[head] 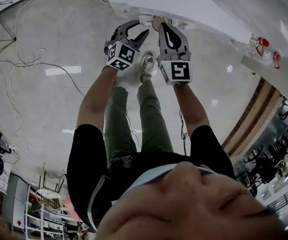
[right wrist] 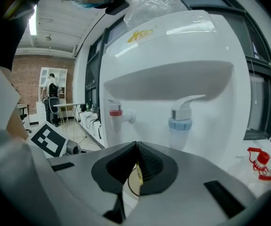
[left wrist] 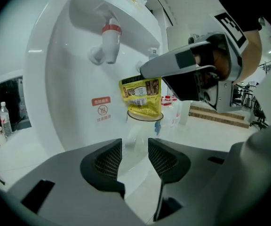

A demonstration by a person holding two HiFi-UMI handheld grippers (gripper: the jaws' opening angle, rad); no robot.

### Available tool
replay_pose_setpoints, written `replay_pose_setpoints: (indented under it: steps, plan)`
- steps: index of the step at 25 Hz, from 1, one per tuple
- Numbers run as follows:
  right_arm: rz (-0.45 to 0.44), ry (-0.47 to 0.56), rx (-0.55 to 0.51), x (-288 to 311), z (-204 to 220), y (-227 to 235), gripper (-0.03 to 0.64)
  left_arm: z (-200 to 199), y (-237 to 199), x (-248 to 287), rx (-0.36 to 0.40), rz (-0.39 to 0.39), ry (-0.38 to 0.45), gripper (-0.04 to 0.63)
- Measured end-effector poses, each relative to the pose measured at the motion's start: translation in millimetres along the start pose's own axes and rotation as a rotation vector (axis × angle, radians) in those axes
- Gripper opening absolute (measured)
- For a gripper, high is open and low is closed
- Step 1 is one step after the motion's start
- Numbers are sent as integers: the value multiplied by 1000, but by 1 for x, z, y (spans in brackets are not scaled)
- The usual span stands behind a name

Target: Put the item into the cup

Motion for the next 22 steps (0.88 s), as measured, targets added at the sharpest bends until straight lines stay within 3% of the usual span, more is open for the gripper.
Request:
replay_pose_setpoints:
  steps: [10, 22]
  plan:
    - [3, -79, 97, 10, 32, 12, 41, -1, -7, 8, 16, 17, -1, 167]
    - [16, -157, 121, 24, 50, 30, 43, -2, -6, 16, 24, 34, 1, 139]
Point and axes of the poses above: the fingertips, and each gripper's own axes: x forward along the fingers, y to its right, z out of its underside, the point moved 5 cm from there along -x, backward along the fingers, and after that the axes turned 13 degrees about -y, right-handed, at the moved point
